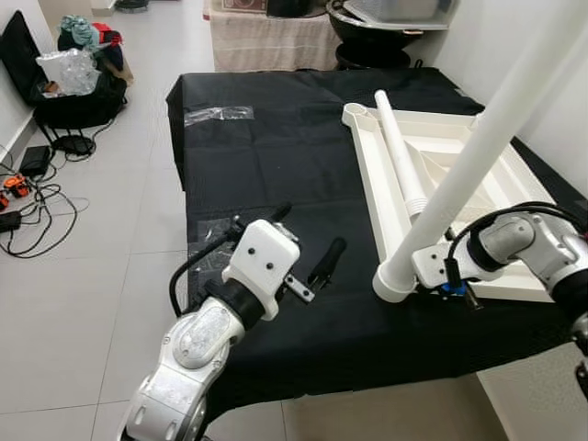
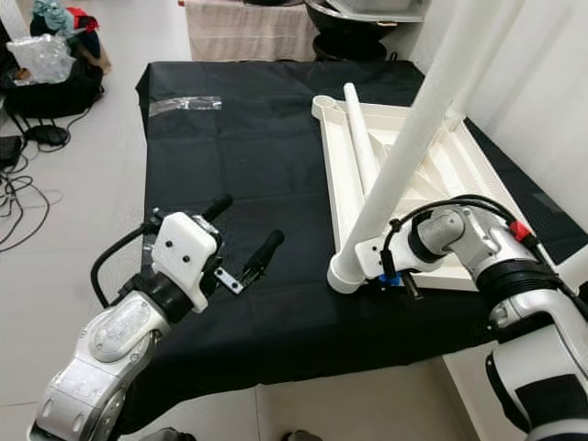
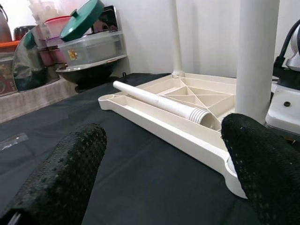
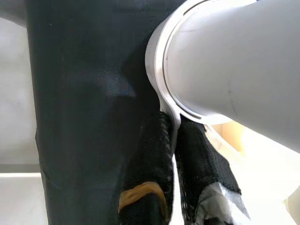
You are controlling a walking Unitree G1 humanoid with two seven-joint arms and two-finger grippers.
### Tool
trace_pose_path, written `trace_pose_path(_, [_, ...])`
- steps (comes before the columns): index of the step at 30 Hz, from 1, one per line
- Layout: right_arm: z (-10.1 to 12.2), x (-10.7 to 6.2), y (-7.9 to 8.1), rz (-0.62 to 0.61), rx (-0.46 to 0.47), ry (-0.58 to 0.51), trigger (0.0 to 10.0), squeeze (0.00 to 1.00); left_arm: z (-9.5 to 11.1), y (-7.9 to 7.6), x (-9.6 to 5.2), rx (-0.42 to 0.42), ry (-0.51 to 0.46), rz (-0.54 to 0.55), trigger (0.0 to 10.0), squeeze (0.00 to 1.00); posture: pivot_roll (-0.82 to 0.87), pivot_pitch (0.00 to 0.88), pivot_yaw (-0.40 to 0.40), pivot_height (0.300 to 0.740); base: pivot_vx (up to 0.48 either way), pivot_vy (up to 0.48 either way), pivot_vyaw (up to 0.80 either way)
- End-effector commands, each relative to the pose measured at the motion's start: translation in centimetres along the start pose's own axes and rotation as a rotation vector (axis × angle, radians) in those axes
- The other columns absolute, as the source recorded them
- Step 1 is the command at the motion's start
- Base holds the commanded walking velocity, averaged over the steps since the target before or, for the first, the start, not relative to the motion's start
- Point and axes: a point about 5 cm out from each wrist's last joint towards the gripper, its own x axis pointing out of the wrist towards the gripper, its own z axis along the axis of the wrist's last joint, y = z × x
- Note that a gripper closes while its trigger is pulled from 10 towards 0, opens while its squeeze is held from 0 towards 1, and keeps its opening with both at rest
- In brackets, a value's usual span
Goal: Building children table
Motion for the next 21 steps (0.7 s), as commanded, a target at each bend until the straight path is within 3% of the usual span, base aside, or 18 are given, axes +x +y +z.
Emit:
trace_pose_path(1, [-0.8, 1.0, 1.5, 0.090, 0.045, 0.022, 10.0, 0.64, 0.0, -0.2, 0.0, 0.002, -0.005, -0.013, 10.0, 0.00, 0.01, 0.124, -0.078, 0.740, 0.000, 0.000, 0.00])
trace_pose_path(2, [-0.7, 0.7, 1.2, 0.073, 0.077, -0.014, 10.0, 1.00, 0.0, -0.1, 0.0, 0.003, -0.006, -0.015, 10.0, 0.00, 0.01, 0.126, -0.072, 0.740, 0.000, 0.000, 0.00])
trace_pose_path(10, [-0.8, -0.7, 0.5, 0.016, 0.170, -0.137, 10.0, 1.00, -0.1, 0.1, 0.0, 0.006, -0.003, -0.021, 10.0, 0.00, 0.01, 0.129, -0.061, 0.740, 0.000, 0.000, 0.00])
trace_pose_path(11, [-1.1, -1.4, 0.6, 0.011, 0.200, -0.159, 10.0, 0.04, 0.0, 0.0, 0.0, 0.005, -0.004, -0.022, 10.0, 0.00, 0.01, 0.129, -0.061, 0.740, 0.000, 0.000, 0.00])
trace_pose_path(14, [-2.4, -2.8, 1.6, 0.025, 0.237, -0.168, 10.0, 0.00, -0.1, 0.1, 0.0, 0.006, -0.004, -0.024, 10.0, 0.00, 0.00, 0.122, -0.052, 0.740, 0.000, 0.000, 0.00])
trace_pose_path(18, [-2.8, -3.2, 2.1, 0.033, 0.242, -0.166, 10.0, 0.00, -0.1, 0.1, 0.0, 0.006, -0.004, -0.025, 10.0, 0.00, 0.00, 0.120, -0.052, 0.740, 0.000, 0.000, 0.00])
trace_pose_path(21, [-3.9, -4.8, 4.0, 0.044, 0.285, -0.205, 10.0, 0.00, -0.1, 0.3, 0.2, 0.012, -0.009, -0.034, 10.0, 0.00, -0.01, 0.107, -0.033, 0.740, 0.000, 0.000, 0.00])
